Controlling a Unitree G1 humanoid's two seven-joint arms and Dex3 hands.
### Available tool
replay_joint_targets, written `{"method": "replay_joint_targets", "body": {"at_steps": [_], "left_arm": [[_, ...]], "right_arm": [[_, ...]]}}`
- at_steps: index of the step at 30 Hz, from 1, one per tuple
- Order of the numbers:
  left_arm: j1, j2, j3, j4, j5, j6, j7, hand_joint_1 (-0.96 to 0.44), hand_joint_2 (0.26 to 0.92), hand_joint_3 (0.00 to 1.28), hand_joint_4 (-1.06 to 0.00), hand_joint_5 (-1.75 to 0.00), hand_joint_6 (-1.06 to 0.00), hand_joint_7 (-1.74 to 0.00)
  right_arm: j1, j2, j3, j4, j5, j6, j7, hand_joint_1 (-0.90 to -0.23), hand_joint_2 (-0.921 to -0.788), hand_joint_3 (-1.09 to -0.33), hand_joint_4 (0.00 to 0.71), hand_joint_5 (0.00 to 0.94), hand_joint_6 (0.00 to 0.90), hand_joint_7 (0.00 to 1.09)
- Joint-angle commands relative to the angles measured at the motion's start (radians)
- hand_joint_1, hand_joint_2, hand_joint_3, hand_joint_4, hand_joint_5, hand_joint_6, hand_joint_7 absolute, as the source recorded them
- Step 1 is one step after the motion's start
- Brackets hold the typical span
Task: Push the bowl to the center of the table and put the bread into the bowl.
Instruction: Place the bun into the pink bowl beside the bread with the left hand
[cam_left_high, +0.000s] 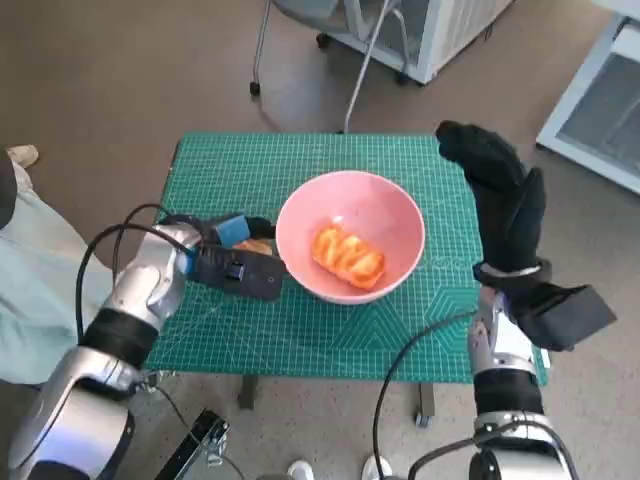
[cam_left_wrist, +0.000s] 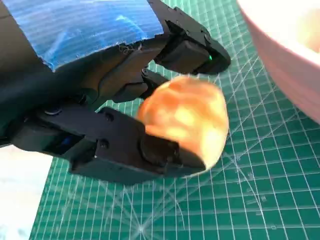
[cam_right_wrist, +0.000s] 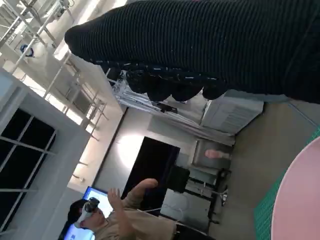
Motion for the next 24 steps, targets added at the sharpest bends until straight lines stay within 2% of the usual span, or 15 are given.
{"method": "replay_joint_targets", "body": {"at_steps": [1, 7, 11, 13, 16, 19, 24], "left_arm": [[0.018, 0.022, -0.02, 0.029, 0.0, -0.083, 0.027, 0.02, 0.903, 0.18, -0.52, -1.45, -0.65, -0.97], [-0.005, 0.055, -0.012, 0.035, 0.005, -0.098, 0.034, 0.0, 0.911, 0.13, -0.5, -1.44, -0.73, -0.99], [-0.013, 0.085, 0.015, -0.008, -0.002, -0.058, 0.017, 0.0, 0.913, 0.13, -0.47, -1.5, -0.76, -0.92], [-0.015, 0.113, 0.041, -0.06, -0.006, -0.022, 0.006, 0.0, 0.917, 0.14, -0.45, -1.52, -0.73, -0.95], [-0.013, 0.143, 0.073, -0.127, -0.012, 0.016, -0.006, 0.0, 0.916, 0.13, -0.46, -1.47, -0.75, -0.97], [-0.012, 0.179, 0.113, -0.205, -0.019, 0.04, -0.01, 0.0, 0.918, 0.12, -0.48, -1.43, -0.75, -1.0], [-0.012, 0.216, 0.174, -0.337, -0.018, 0.091, -0.011, 0.0, 0.916, 0.08, -0.6, -1.3, -0.69, -1.07]], "right_arm": [[0.027, -0.001, 0.0, 0.0, -0.017, 0.002, -0.016, -0.407, -0.915, -0.641, 0.453, 0.002, 0.144, 0.83], [0.028, -0.002, 0.002, 0.004, -0.025, -0.004, -0.029, -0.405, -0.91, -0.648, 0.45, 0.001, 0.148, 0.83], [0.026, 0.0, 0.002, 0.008, -0.028, -0.004, -0.034, -0.407, -0.913, -0.641, 0.45, 0.001, 0.15, 0.82], [0.026, 0.003, 0.002, 0.008, -0.032, -0.004, -0.039, -0.405, -0.915, -0.639, 0.449, 0.0, 0.15, 0.82], [0.024, 0.004, 0.002, 0.011, -0.033, -0.004, -0.042, -0.402, -0.914, -0.641, 0.449, 0.001, 0.149, 0.82], [0.022, 0.006, 0.002, 0.014, -0.029, -0.003, -0.038, -0.405, -0.913, -0.644, 0.449, 0.0, 0.148, 0.82], [0.017, 0.009, 0.002, 0.02, -0.028, -0.006, -0.035, -0.413, -0.913, -0.643, 0.449, 0.001, 0.148, 0.82]]}}
